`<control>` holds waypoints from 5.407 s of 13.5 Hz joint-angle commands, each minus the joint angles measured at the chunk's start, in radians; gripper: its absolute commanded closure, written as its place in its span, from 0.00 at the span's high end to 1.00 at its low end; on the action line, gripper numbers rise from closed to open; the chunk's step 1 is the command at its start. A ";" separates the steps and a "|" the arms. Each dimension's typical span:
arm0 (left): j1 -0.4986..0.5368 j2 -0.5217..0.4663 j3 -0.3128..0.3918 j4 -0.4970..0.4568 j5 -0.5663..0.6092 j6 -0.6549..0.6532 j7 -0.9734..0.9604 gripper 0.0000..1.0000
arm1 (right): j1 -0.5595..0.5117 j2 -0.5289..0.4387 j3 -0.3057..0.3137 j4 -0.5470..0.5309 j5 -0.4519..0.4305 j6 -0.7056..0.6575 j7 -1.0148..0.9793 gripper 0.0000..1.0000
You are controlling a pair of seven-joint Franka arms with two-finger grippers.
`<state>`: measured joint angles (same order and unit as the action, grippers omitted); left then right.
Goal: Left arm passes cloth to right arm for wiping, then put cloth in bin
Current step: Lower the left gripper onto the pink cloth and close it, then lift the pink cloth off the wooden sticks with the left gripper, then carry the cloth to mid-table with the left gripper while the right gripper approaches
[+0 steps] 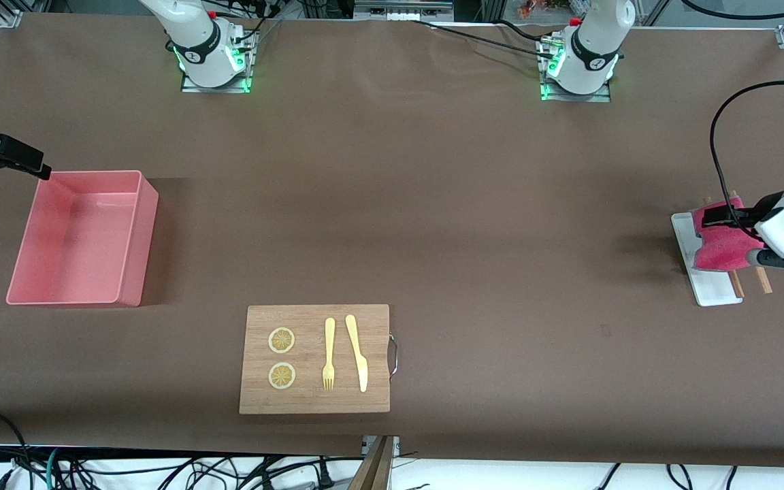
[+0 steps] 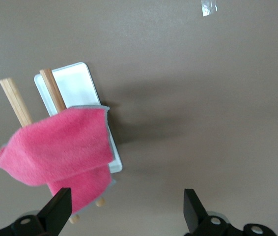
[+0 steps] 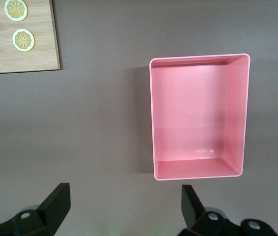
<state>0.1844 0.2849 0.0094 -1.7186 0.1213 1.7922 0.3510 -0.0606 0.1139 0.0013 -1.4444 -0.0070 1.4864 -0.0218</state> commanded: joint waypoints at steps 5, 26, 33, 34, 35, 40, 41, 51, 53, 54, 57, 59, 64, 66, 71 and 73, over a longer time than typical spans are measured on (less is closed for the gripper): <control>0.058 0.115 -0.008 0.028 0.139 0.130 0.530 1.00 | -0.002 0.010 0.003 0.021 0.007 -0.003 -0.015 1.00; 0.132 0.134 -0.022 -0.024 0.130 0.103 0.892 1.00 | -0.001 0.015 0.006 0.021 -0.002 -0.001 -0.014 1.00; 0.158 0.154 -0.022 -0.074 0.106 0.182 0.901 1.00 | -0.002 0.015 0.003 0.019 -0.001 -0.003 -0.018 1.00; 0.164 0.154 -0.022 -0.082 0.106 0.196 0.904 1.00 | -0.002 0.015 0.003 0.021 -0.001 -0.003 -0.018 1.00; 0.167 0.154 -0.022 -0.082 0.106 0.210 0.937 0.99 | -0.002 0.015 0.003 0.019 -0.001 -0.003 -0.018 1.00; 0.164 0.157 -0.022 -0.069 0.106 0.211 0.965 0.10 | -0.002 0.015 0.003 0.021 -0.001 -0.003 -0.018 1.00; 0.162 0.155 -0.022 -0.065 0.106 0.208 0.964 0.02 | -0.004 0.015 0.003 0.019 -0.002 -0.003 -0.020 1.00; 0.158 0.082 -0.026 0.102 0.107 -0.098 0.959 0.00 | -0.002 0.044 0.003 0.019 0.005 0.015 -0.015 1.00; 0.158 0.056 -0.067 0.160 0.109 -0.192 0.950 0.00 | 0.004 0.053 0.006 0.016 0.005 0.014 -0.015 1.00; 0.156 0.057 -0.112 0.222 0.116 -0.235 0.950 0.00 | 0.016 0.055 0.006 0.015 0.005 0.012 -0.010 1.00; 0.109 0.059 -0.207 0.358 0.106 -0.355 0.834 0.00 | 0.035 0.065 0.006 0.009 0.001 0.015 -0.013 1.00; 0.038 0.059 -0.236 0.395 0.054 -0.370 0.736 0.00 | 0.031 0.085 0.005 0.010 -0.002 0.015 -0.018 1.00; -0.129 0.115 -0.236 0.396 -0.410 -0.355 0.186 0.00 | 0.090 0.128 0.006 0.015 0.010 0.049 0.121 1.00; -0.231 0.134 -0.236 0.409 -0.506 -0.247 -0.046 0.00 | 0.145 0.151 0.008 0.016 0.039 0.078 0.241 1.00; -0.446 0.184 -0.238 0.407 -0.771 0.089 -0.521 0.00 | 0.248 0.213 0.008 0.016 0.154 0.169 0.584 1.00; -0.515 0.210 -0.236 0.410 -0.840 0.212 -0.598 0.00 | 0.286 0.233 0.008 0.018 0.179 0.208 0.696 1.00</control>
<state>-0.2820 0.4529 -0.2395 -1.3502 -0.6578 1.9313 -0.1674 0.1956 0.3269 0.0148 -1.4444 0.1377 1.6693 0.5769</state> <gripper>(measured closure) 0.978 0.000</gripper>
